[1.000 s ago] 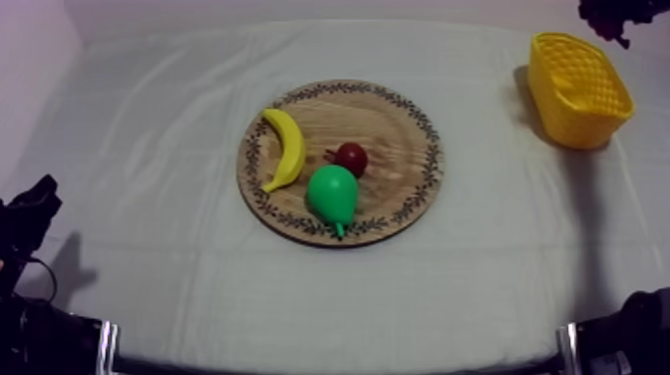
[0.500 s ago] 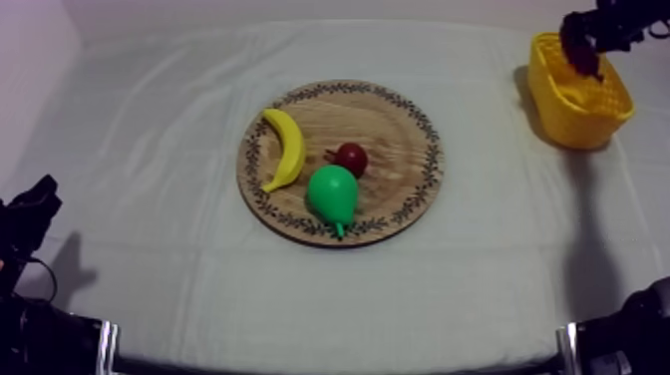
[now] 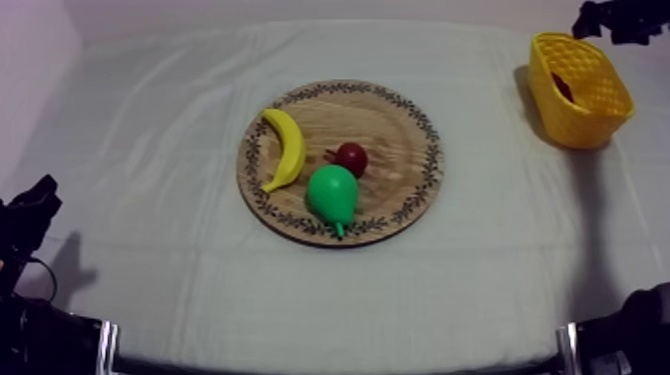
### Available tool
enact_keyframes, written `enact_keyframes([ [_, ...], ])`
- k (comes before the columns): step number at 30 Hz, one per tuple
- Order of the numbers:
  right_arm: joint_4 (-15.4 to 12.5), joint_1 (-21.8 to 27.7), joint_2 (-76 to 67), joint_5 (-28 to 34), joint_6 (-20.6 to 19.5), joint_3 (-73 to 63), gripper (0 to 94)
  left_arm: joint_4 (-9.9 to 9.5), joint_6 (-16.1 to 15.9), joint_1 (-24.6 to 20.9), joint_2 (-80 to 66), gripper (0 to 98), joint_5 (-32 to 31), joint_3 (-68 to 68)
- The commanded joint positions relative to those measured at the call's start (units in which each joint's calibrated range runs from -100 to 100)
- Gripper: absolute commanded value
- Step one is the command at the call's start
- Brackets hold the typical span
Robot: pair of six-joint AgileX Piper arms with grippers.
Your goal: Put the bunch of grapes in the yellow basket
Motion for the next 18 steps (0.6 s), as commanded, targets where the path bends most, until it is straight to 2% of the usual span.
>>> enact_keyframes([
  [1,-1.7,0.2,-7.8,0.2,1.5,2.6,57.5,-0.02,0.0,0.0,0.0,0.1,0.0,0.0],
  [9,-4.4,0.2,-26.0,0.9,3.1,10.7,42.4,-0.02,0.0,0.0,0.0,0.1,0.0,0.0],
  [18,-5.6,-1.8,-45.0,-5.5,4.8,25.9,16.2,-0.02,0.0,0.0,0.0,0.1,0.0,0.0],
])
